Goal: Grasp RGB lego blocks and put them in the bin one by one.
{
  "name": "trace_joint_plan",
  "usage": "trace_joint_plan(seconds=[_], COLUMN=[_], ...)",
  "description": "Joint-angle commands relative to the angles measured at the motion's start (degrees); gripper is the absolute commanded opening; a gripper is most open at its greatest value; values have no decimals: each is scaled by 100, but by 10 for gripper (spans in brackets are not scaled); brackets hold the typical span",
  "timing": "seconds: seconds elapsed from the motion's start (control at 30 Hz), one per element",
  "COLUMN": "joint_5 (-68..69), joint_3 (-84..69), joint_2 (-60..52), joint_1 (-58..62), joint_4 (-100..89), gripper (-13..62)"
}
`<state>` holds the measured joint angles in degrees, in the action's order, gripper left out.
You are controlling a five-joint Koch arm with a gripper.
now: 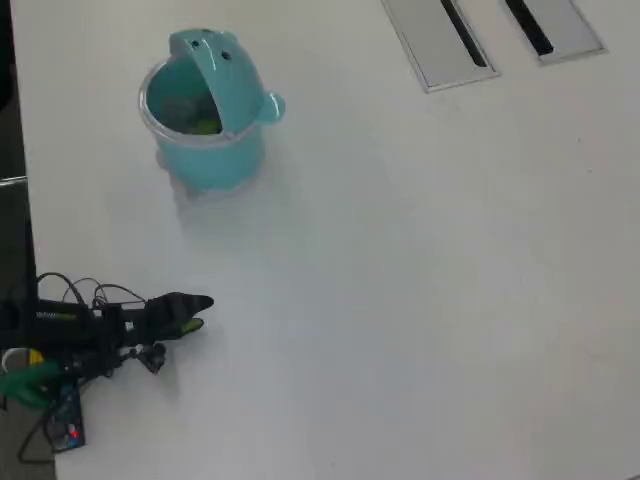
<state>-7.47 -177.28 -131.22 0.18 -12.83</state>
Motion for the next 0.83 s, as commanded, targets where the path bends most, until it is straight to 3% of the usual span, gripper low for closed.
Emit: trace_joint_plan(seconds=[0.0,0.8], joint_5=[-9,413], joint_3=[-439,-439], joint_2=[-334,-334], joint_1=[9,-9], joint_4=[0,9], gripper=[345,345])
